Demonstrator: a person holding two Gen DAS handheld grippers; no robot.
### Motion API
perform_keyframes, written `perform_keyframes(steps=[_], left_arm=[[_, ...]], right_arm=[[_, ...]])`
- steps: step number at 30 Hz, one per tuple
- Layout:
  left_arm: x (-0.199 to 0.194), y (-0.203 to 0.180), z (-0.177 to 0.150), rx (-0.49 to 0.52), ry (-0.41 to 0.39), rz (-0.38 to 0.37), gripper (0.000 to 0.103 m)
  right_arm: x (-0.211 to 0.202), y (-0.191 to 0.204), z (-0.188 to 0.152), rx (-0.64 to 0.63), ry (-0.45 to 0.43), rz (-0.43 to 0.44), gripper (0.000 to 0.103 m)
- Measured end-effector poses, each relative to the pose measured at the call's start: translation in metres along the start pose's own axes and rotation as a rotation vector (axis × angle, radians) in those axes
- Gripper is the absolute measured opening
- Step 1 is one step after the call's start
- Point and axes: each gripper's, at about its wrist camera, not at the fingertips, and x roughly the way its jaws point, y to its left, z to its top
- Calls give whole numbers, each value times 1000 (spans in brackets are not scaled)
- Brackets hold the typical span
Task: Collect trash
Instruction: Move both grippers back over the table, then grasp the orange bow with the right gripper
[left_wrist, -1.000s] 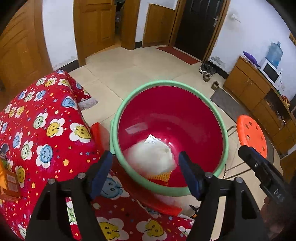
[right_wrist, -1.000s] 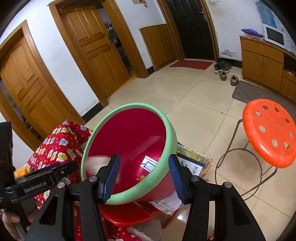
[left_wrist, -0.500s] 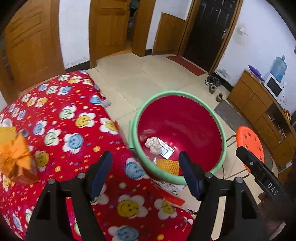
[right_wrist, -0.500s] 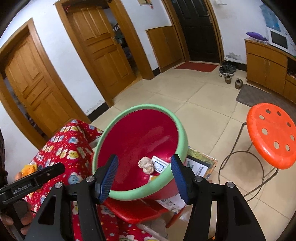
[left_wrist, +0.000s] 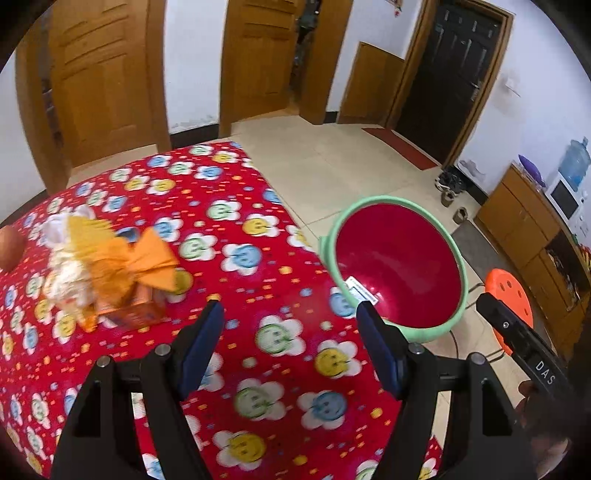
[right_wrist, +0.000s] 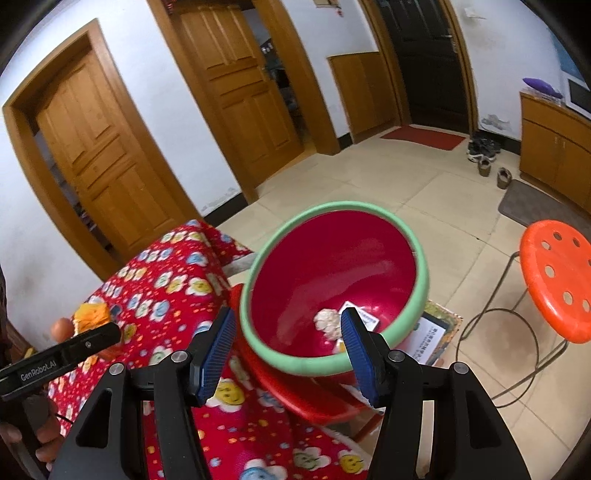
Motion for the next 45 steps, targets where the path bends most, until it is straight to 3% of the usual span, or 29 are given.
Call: perform_keyframes(steps=[11,25,37,41,45], left_arm=[[-34,67,-8,-98,-42,102,74],[-44,152,-25,-265,-46,193,74],[-46,202,-39,-356,-46,277,74],[-46,212,-43,-379,-42,285,74],[-43,214,-44,-385,-37,287,74]], right_arm=[[5,49,-11,-74,44,71,61],[25,120,-19,-194,105,161,61],[52,197,-22,-306,166,288,62],[65,220,-23,-350,187,315,73],[81,241,-25,-399,206,323,73]])
